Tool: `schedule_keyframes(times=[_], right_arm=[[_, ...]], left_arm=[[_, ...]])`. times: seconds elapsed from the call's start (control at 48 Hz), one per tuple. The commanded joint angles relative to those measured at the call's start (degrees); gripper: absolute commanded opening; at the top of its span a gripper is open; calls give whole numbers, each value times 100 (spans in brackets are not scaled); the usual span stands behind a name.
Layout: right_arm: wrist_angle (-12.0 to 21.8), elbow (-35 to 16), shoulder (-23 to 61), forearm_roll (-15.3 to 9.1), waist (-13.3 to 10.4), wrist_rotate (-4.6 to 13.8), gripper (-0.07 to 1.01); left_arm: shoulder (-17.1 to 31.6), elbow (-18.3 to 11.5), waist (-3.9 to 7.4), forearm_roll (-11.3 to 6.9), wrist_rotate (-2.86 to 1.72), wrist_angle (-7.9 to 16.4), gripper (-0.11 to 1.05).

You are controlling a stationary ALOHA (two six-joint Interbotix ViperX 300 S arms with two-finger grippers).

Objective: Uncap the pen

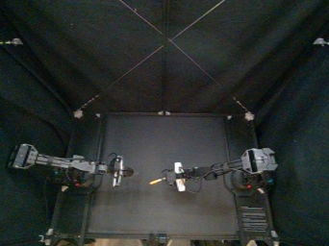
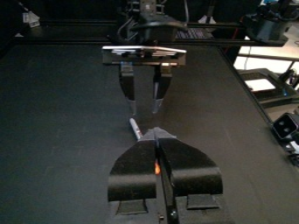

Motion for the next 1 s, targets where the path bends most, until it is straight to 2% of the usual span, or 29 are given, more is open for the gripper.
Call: schedule_keyframes(times=[0.021,0.271,0.562,0.812,0.875,1.0], right_arm=[[26,-167,26,0,-176,18,81],[158,-299,343,18,-246,-18,81],[325,-325,519,44,-193,18,78],[404,-308,562,79,-185,26,57],[431,-308,554,97,-185,26,53],[475,-360,360,229,-185,26,49]], left_arm=[[0,-70,-18,9,9,-53,43],[0,-62,-18,9,9,-53,62],[0,-62,-18,0,9,-53,73],[0,-79,-18,-18,0,-53,75],[0,-97,-9,-35,-26,-70,75],[0,-132,79,-229,-26,-185,75]])
